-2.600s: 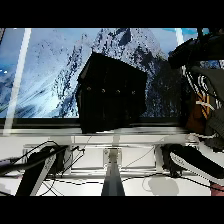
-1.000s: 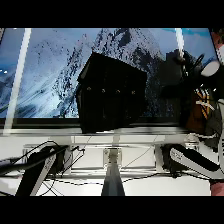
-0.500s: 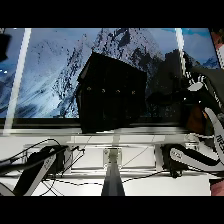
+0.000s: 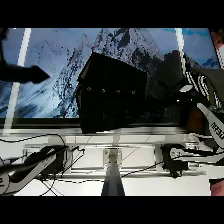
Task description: Fold the clothes and pants, and hang the long-sleeved shirts on hangers.
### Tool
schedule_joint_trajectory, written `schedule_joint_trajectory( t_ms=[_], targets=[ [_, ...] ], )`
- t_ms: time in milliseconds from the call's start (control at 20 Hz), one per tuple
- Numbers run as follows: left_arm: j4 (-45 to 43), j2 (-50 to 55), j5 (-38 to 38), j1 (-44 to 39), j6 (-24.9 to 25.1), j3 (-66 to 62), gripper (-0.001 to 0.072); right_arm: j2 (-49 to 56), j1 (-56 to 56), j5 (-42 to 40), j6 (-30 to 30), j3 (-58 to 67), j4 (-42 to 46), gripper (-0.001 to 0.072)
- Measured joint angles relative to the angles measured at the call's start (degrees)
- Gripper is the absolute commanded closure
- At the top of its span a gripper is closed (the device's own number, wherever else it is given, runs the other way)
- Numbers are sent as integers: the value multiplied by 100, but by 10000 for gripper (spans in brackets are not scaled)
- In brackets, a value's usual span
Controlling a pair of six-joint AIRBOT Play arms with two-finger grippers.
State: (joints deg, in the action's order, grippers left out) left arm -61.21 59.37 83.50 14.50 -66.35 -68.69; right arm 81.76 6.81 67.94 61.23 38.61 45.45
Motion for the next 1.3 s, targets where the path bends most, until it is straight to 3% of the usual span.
schedule_joint_trajectory(
  t_ms=[100, 250, 850, 1300],
  targets=[
    [-177, 55, 37, 0, -15, 566, 168, 63, -214, -39, -227, 0, 79, 513],
    [-435, 90, 59, 0, 20, 1384, 168, 90, -372, -87, -409, 22, 146, 671],
    [-413, 111, -605, 24, 822, 3967, 173, -122, -466, -278, -678, 37, -490, 675],
    [605, 448, -1290, -20, 1305, 4481, 177, -131, -466, -323, -686, 37, -798, 675]
  ],
)
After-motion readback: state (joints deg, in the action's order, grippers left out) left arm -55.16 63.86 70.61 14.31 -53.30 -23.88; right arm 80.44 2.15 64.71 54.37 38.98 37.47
